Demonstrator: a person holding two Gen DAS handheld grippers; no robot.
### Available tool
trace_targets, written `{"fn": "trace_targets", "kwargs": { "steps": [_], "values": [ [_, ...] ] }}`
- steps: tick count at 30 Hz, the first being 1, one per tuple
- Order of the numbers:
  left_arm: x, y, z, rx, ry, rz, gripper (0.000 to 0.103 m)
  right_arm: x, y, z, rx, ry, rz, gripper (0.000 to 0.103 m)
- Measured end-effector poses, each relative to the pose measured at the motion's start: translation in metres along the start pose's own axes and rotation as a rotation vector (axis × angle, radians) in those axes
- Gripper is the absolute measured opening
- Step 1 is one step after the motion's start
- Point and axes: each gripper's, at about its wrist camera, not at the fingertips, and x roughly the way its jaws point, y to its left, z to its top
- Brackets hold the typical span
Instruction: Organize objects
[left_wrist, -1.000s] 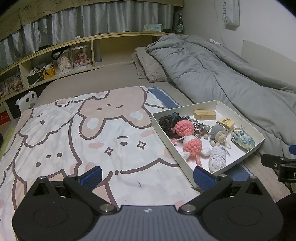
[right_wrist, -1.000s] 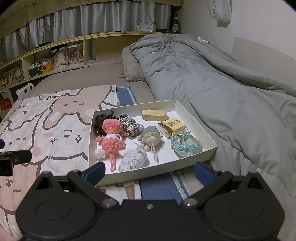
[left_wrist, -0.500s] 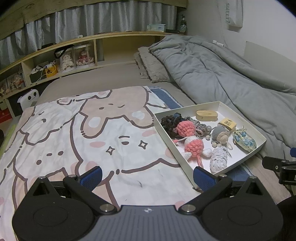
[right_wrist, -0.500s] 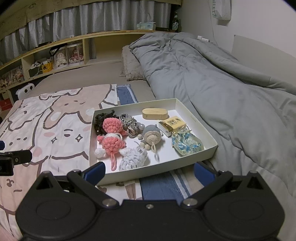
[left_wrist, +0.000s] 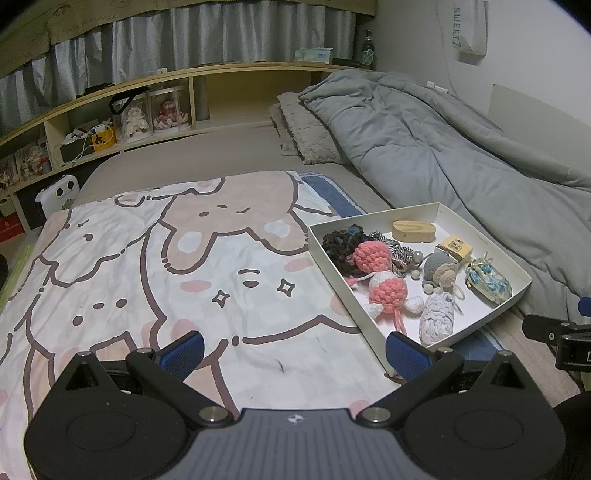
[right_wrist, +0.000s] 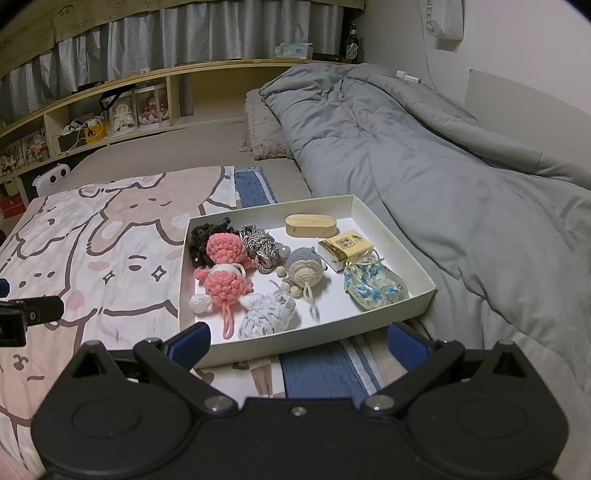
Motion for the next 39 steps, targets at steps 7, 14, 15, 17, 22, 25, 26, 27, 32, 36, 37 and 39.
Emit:
{"fn": "trace_targets", "kwargs": {
  "steps": [7,14,15,17,22,25,26,27,32,36,37,39],
  "values": [
    [0.0007,0.0001,-0.0003,-0.008,0.003,0.000,0.103,0.0007,-0.0001,0.0000,0.000,0.001,0.001,0.103],
    [0.0008,0.0001,-0.0005,-0.008,0.004,0.000,0.103,0.0012,-0.0002,-0.0003,-0.001,0.001,0.000,0.103],
    [0.0007,0.0001,-0.0004,-0.008,0.004,0.000,0.103,0.0012,-0.0001,-0.0003,-0.001,0.001,0.000,0.103],
    [0.0007,0.0000,-0.0004,-0.008,0.003,0.000,0.103,0.0012,-0.0002,-0.0003,-0.001,0.001,0.000,0.103],
    [0.0007,0.0005,-0.0005,-0.009,0.004,0.000,0.103,0.0013,0.0000,-0.0003,0.000,0.001,0.001,0.103],
    [0.0007,-0.0006,-0.0002,-0.011,0.004,0.000,0.103,0.0013,0.0001,-0.0003,-0.001,0.003,0.000,0.103],
    [0.0007,-0.0004,-0.0003,-0.010,0.004,-0.001,0.103,0.0017,-0.0001,-0.0006,-0.001,0.002,0.001,0.103],
    [0.0005,-0.0007,-0.0004,-0.010,0.005,-0.002,0.103,0.0017,0.0001,-0.0006,-0.001,0.002,0.000,0.103],
    [0.0003,-0.0021,-0.0004,-0.013,0.007,-0.001,0.103,0.0015,-0.0001,-0.0004,0.000,0.003,0.001,0.103],
    [0.0004,-0.0027,-0.0006,-0.013,0.007,0.000,0.103,0.0015,0.0000,-0.0003,0.000,0.003,0.001,0.103],
    [0.0004,-0.0028,-0.0004,-0.014,0.007,0.002,0.103,0.0015,0.0001,-0.0004,0.000,0.003,0.001,0.103],
    [0.0004,-0.0023,-0.0004,-0.015,0.006,0.004,0.103,0.0014,0.0000,-0.0003,-0.001,0.003,0.000,0.103]
  ]
}}
